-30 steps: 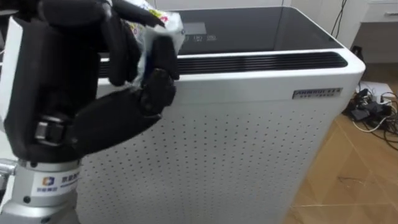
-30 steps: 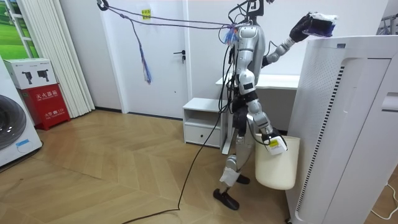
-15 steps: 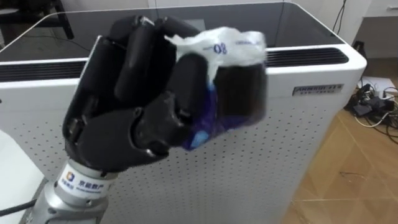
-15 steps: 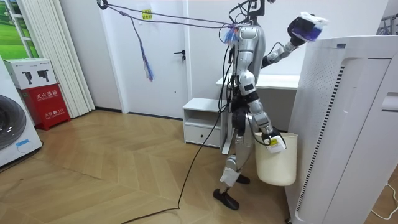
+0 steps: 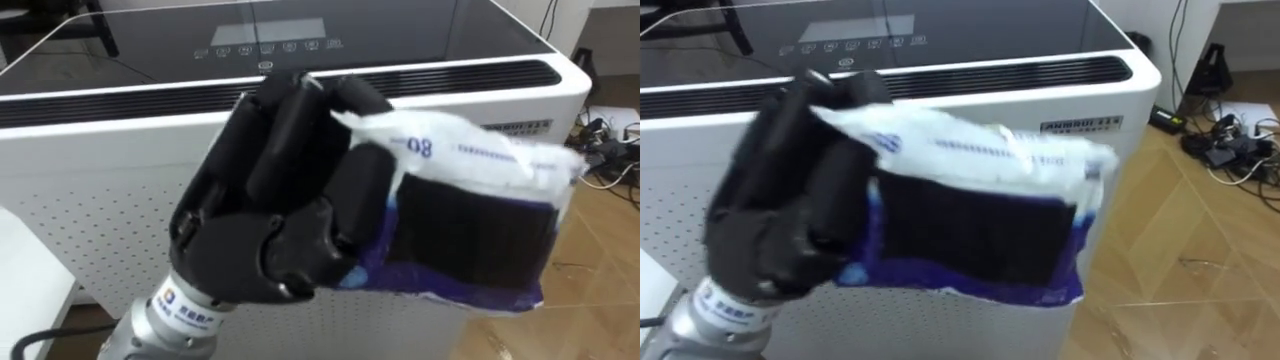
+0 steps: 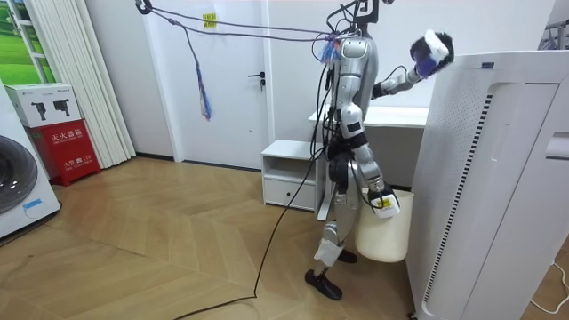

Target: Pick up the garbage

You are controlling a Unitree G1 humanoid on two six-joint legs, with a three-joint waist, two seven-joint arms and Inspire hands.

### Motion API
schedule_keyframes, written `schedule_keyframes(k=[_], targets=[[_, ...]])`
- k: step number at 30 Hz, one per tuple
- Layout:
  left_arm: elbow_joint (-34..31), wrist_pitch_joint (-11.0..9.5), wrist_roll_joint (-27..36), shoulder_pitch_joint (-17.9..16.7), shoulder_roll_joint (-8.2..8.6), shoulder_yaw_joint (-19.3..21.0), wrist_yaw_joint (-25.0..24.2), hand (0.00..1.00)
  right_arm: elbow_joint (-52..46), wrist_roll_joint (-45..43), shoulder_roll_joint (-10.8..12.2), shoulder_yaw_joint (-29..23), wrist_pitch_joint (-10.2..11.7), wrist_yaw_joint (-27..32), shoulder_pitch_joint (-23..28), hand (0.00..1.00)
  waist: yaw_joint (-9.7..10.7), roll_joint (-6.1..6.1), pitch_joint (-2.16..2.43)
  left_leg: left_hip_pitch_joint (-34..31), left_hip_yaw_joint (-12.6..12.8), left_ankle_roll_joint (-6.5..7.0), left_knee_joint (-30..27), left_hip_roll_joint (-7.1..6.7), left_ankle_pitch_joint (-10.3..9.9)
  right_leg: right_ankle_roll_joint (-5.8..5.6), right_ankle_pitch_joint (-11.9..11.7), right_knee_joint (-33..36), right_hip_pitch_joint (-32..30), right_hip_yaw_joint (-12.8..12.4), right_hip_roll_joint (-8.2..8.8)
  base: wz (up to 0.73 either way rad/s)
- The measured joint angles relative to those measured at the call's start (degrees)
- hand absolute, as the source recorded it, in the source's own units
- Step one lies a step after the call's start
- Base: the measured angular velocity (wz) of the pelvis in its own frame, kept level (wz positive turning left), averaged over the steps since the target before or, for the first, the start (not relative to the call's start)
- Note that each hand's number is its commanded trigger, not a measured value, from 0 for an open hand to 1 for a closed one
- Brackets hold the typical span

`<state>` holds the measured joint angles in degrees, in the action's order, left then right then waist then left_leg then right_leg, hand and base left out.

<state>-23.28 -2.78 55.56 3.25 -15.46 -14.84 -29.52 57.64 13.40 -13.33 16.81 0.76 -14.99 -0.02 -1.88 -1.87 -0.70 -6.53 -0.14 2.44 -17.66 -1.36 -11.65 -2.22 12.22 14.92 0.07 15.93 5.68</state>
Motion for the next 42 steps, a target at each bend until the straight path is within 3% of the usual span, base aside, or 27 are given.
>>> schedule_keyframes(k=[2, 6, 7, 9, 11, 14, 21, 25, 33, 42], targets=[[2.2, 0.4, -3.4, -0.9, 0.04, -0.4, 0.0, 1.0, 0.0, -0.1, 0.0, 0.0, -0.3, 0.0, -0.4, 1.0, 0.0, 0.15, -0.09, -0.7, 0.1, 0.01, -0.1, 0.04, 0.0, 0.04, 0.0, 0.7, -1.0, -0.2, 0.06, -0.04], [12.2, 0.2, -15.5, -1.1, 0.09, -1.5, -0.9, 1.0, 1.1, -0.6, -0.1, 0.0, -0.6, 0.0, -2.6, 1.0, -0.1, 0.26, -0.26, -2.9, 0.3, 0.13, -1.5, 0.09, 0.1, 0.1, 0.0, 1.6, -3.0, -0.1, 0.15, 0.0], [15.0, 0.1, -19.8, -1.3, -0.53, -2.5, -1.3, 1.0, 1.2, -0.6, -0.2, 0.0, -0.7, 0.0, -3.3, 1.0, 0.0, 0.26, -0.48, -3.6, 0.1, 0.13, -2.0, 0.12, 0.1, 0.1, 0.0, 1.8, -3.6, 0.1, 0.16, 0.07], [20.0, 0.3, -26.7, -1.5, -1.14, -3.8, -1.3, 1.0, 1.5, -0.6, -0.5, -0.1, -0.7, 0.0, -4.2, 1.0, 0.0, 0.01, -0.63, -5.1, -0.1, 0.14, -2.3, 0.23, 0.1, 0.41, -0.2, 1.8, -4.6, 0.5, 0.07, 0.07], [25.6, 0.3, -34.0, -1.5, -1.54, -4.4, -1.3, 1.0, 2.4, -0.4, -0.6, -0.1, -0.6, 0.0, -6.1, 1.0, 0.2, -0.73, -1.06, -7.6, -0.1, 0.13, -3.3, 0.56, 0.1, 0.86, -0.6, 1.8, -6.4, 1.2, -0.12, 0.07], [28.7, 0.3, -38.3, -1.8, -1.63, -5.2, -1.0, 1.0, 2.5, 1.3, -0.9, 0.0, -0.6, 0.1, -7.3, 1.0, 0.1, -1.1, -1.11, -10.4, -0.3, 0.05, -3.6, 0.57, 0.7, 1.0, -0.7, 3.0, -9.7, 1.3, 0.08, 0.05], [38.1, -1.3, -40.3, -1.6, -1.58, -7.6, -0.9, 1.0, 5.5, 4.9, -1.3, 0.4, 1.2, 0.0, -9.0, 1.0, 0.5, -1.03, -1.15, -12.3, 0.3, -0.01, -3.0, 0.52, 1.6, 1.07, -0.6, 4.0, -12.6, 1.1, 0.39, -0.02], [43.0, -1.4, -42.5, -1.3, -0.69, -8.8, -0.9, 1.0, 6.9, 5.2, -1.3, 0.8, 1.4, 0.1, -10.4, 1.0, 0.6, -0.84, -1.26, -14.7, 1.7, 0.07, -3.1, 0.69, 1.9, 1.2, -0.7, 5.4, -16.0, -0.5, 0.41, -0.15], [47.4, -2.5, -42.8, -0.5, -0.81, -12.9, -0.9, 1.0, 7.4, 4.3, -0.9, 3.3, 1.4, -0.1, -12.7, 1.0, 1.4, -0.09, -1.75, -17.5, 4.5, 0.2, -4.3, 1.58, 2.0, 1.69, -1.0, 6.9, -19.8, -1.8, 0.35, -0.1], [52.9, -2.7, -42.9, 1.3, -0.71, -13.5, -0.9, 1.0, 7.6, 4.3, 0.2, 3.3, 1.6, 0.5, -14.7, 1.0, 1.4, -0.02, -1.83, -21.4, 4.8, 0.04, -5.3, 2.02, 2.4, 2.51, -0.7, 9.6, -24.4, -2.0, 0.83, -0.02]])
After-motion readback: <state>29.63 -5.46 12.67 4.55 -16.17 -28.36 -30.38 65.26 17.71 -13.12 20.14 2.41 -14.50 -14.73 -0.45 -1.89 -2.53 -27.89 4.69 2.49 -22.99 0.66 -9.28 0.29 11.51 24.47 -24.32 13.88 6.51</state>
